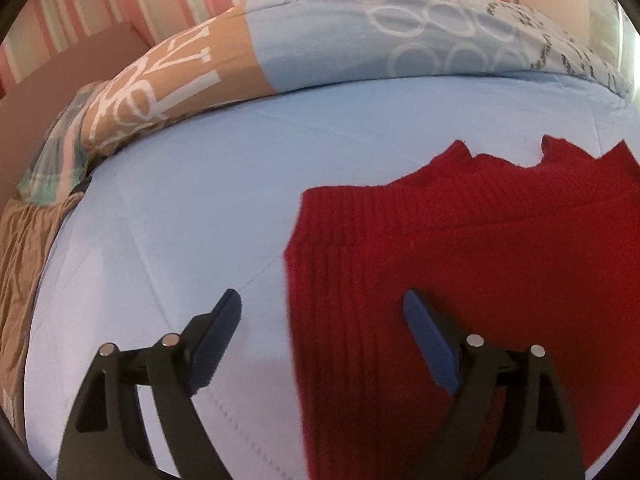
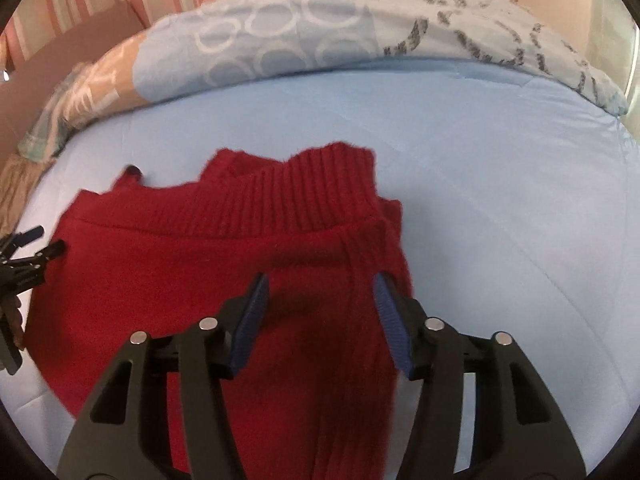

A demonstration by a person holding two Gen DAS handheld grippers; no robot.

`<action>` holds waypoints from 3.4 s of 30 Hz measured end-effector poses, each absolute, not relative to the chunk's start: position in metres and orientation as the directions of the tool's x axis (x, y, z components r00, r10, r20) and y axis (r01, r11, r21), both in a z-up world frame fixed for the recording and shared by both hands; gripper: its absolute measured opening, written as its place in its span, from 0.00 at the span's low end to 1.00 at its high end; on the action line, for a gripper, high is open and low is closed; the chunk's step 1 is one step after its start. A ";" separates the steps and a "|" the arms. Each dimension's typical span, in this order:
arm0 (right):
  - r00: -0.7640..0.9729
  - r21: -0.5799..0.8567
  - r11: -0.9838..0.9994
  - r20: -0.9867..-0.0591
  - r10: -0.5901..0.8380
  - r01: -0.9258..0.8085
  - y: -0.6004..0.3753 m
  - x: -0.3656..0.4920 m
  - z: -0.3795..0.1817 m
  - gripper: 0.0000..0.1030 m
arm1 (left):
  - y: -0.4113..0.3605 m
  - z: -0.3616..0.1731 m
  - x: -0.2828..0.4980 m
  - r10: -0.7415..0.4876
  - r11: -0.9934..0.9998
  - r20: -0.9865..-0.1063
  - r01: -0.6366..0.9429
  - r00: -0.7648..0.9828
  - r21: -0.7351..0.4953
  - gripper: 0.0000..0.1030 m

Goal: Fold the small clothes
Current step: 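Open both tools and move them to the side edge of the folded sweater, then grasp the sweater's side edge with the right tool and lift it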

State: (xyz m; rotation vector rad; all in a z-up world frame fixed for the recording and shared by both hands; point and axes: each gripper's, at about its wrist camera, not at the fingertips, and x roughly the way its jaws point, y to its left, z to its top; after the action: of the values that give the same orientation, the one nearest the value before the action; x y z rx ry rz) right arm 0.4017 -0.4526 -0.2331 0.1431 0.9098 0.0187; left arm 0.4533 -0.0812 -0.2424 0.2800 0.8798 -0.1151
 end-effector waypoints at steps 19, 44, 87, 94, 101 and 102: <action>0.588 -0.014 0.996 -0.808 0.041 -0.088 -0.395 0.325 -0.264 0.61 | -0.124 -0.259 0.360 0.018 0.937 -0.774 0.260 0.633 0.234 0.90; 0.570 0.021 0.999 -0.821 0.001 0.029 -0.405 0.296 -0.225 0.97 | -0.138 -0.245 0.352 -0.050 0.974 -0.857 0.213 0.513 0.071 0.89; 0.536 0.394 0.896 -0.811 0.234 0.204 -0.443 0.328 -0.265 0.28 | -0.171 -0.260 0.355 -0.051 0.971 -0.872 0.229 0.487 0.071 0.90; 0.618 0.305 0.943 -0.770 0.160 0.135 -0.423 0.315 -0.244 0.25 | -0.182 -0.263 0.365 0.006 0.980 -0.876 0.172 0.483 0.102 0.90; 0.668 0.286 0.956 -0.724 0.169 0.069 -0.410 0.314 -0.221 0.24 | -0.186 -0.271 0.367 0.056 0.982 -0.868 0.129 0.494 0.137 0.99; 0.674 0.294 0.954 -0.717 0.179 0.060 -0.408 0.314 -0.218 0.24 | -0.185 -0.271 0.367 0.056 0.981 -0.866 0.132 0.496 0.139 0.99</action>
State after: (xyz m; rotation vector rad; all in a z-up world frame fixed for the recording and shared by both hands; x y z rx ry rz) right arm 0.3140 -0.4083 -0.2184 0.3069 0.8316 0.0677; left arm 0.3667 -0.1854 -0.2714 0.1971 1.0522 -0.0461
